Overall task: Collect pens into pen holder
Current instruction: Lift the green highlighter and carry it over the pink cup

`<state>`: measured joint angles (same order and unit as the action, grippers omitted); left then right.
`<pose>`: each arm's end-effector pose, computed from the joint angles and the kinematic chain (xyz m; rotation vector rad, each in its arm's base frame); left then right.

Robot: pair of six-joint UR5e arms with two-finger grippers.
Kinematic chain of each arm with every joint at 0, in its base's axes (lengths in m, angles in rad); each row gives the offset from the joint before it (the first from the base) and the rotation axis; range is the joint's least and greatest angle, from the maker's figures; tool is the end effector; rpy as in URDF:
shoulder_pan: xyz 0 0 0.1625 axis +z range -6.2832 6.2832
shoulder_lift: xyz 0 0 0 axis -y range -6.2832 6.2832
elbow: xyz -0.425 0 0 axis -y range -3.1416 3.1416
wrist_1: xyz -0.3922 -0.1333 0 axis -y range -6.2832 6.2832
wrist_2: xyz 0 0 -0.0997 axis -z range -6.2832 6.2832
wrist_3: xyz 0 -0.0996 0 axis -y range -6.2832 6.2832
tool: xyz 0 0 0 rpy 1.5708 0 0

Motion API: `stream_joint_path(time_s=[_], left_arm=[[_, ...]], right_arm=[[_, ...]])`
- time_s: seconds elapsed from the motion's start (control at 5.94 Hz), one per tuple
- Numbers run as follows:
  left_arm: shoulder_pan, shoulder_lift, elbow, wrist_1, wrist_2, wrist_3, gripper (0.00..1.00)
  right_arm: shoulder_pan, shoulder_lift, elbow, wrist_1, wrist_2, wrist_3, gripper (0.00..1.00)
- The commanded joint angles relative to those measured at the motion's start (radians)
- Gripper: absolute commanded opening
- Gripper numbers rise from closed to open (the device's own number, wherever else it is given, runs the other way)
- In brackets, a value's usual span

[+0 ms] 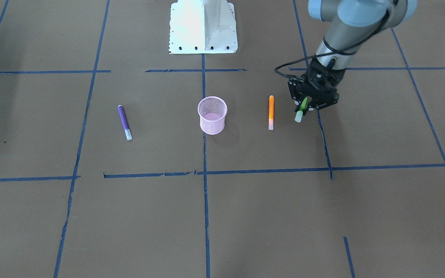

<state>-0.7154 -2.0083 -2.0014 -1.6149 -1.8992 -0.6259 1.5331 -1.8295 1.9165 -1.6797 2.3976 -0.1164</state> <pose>0.3632 -0.4497 0.2270 0.4633 0.8393 0.3615 0.0456 -0.3822 0.6089 0.0119 -0.8276 -0.1361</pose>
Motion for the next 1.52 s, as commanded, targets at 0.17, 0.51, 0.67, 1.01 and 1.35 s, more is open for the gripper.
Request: stream_joint_path(time_s=[0.17,0.51,0.67,1.01,1.35], left_arm=[[0.241,-0.133,-0.021,-0.152,0.412,-0.230,0.01],[0.324,-0.135,0.076,-0.332,0.611,-0.232,0.01],[0.359,-0.135,0.145,-0.438,0.658,-0.232,0.03],[0.378,-0.127,0.194,-0.497,0.669,-0.232,0.16],[0.386,-0.124,0.204,-0.497,0.667,-0.222,1.00]], right_arm=[[-0.010,0.001,-0.001,0.000,0.000,0.000,1.00],[-0.010,0.001,-0.004,0.000,0.000,0.003,1.00],[-0.010,0.001,-0.005,0.000,0.000,0.004,1.00],[-0.010,0.001,-0.005,0.000,0.000,0.003,1.00],[-0.011,0.003,-0.007,0.000,-0.002,0.004,1.00]])
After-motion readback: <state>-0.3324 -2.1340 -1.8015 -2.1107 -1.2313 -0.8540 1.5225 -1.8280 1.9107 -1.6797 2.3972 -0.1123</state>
